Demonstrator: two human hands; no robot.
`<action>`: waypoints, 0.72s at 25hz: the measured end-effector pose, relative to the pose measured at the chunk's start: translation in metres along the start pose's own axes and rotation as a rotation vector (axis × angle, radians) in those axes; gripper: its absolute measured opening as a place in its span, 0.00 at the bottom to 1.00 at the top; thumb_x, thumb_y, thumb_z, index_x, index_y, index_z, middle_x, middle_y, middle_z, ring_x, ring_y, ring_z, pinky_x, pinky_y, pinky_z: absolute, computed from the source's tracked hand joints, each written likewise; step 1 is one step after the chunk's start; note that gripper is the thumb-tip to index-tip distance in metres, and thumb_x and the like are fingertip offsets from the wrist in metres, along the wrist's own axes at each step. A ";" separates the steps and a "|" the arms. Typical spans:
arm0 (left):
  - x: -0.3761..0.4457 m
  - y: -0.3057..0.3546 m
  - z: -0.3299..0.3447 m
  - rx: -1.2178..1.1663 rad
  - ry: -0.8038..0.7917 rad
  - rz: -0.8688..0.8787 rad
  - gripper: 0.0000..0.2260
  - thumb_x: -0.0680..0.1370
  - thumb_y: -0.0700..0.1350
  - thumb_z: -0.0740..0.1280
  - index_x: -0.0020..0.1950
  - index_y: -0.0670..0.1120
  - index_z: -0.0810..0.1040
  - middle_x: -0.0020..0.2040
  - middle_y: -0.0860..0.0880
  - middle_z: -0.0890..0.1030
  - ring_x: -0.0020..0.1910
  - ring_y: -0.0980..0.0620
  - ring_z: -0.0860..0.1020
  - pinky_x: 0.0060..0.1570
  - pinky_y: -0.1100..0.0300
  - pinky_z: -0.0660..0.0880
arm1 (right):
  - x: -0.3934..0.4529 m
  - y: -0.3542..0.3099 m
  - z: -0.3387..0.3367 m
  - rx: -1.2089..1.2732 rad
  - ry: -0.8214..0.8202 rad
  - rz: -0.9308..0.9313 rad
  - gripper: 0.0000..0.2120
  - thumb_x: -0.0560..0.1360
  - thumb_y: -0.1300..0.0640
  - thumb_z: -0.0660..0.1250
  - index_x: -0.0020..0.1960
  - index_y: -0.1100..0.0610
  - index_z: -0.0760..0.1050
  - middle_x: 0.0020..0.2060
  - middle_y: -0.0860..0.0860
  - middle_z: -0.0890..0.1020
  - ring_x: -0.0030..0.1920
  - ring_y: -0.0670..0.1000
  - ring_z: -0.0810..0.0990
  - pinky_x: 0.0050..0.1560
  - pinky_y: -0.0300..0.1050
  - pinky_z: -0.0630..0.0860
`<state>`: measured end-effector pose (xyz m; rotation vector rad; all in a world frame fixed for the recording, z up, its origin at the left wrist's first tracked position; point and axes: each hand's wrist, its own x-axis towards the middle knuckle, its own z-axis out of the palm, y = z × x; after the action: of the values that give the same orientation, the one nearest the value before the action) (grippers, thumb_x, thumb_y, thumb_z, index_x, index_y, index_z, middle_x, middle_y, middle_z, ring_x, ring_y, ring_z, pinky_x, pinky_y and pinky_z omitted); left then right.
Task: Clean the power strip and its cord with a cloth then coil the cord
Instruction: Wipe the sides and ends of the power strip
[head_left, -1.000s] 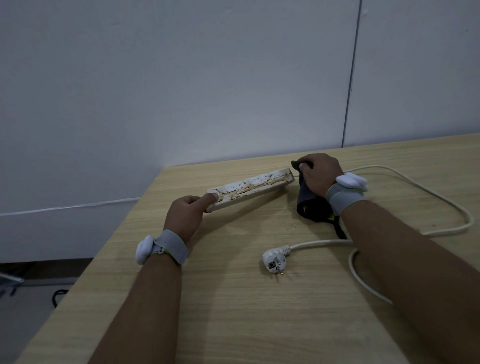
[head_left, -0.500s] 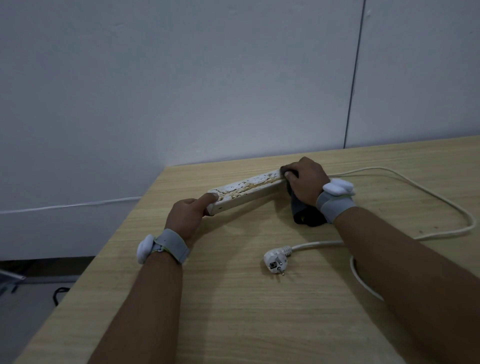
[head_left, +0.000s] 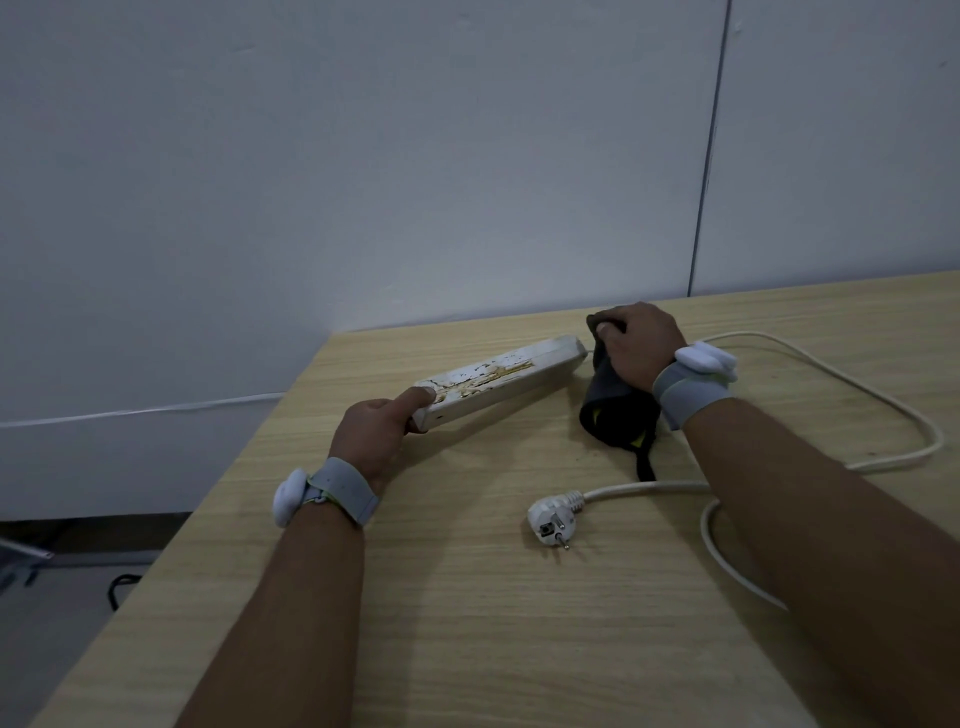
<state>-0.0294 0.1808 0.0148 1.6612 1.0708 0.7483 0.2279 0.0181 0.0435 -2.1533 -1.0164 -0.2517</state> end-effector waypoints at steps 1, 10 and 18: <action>0.000 0.000 0.000 -0.001 0.001 0.002 0.25 0.53 0.67 0.71 0.32 0.47 0.84 0.30 0.49 0.78 0.33 0.47 0.75 0.35 0.56 0.69 | -0.001 0.001 0.002 0.002 -0.014 0.003 0.13 0.77 0.57 0.62 0.58 0.55 0.81 0.58 0.56 0.81 0.61 0.59 0.75 0.62 0.44 0.68; 0.004 -0.003 -0.002 0.007 -0.016 -0.009 0.24 0.52 0.68 0.71 0.30 0.47 0.83 0.33 0.46 0.79 0.36 0.47 0.75 0.37 0.54 0.68 | -0.013 -0.022 0.021 0.020 -0.256 -0.262 0.14 0.77 0.56 0.63 0.61 0.50 0.78 0.51 0.56 0.77 0.55 0.58 0.75 0.53 0.42 0.66; 0.003 -0.002 0.001 -0.022 -0.030 -0.006 0.21 0.52 0.67 0.72 0.27 0.48 0.81 0.32 0.46 0.77 0.36 0.48 0.74 0.35 0.55 0.67 | -0.010 -0.009 0.025 -0.004 -0.130 -0.063 0.17 0.77 0.55 0.63 0.65 0.54 0.76 0.56 0.61 0.75 0.58 0.62 0.74 0.58 0.46 0.68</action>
<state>-0.0283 0.1831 0.0122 1.6452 1.0430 0.7264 0.2120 0.0333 0.0258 -2.1666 -1.1593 -0.1444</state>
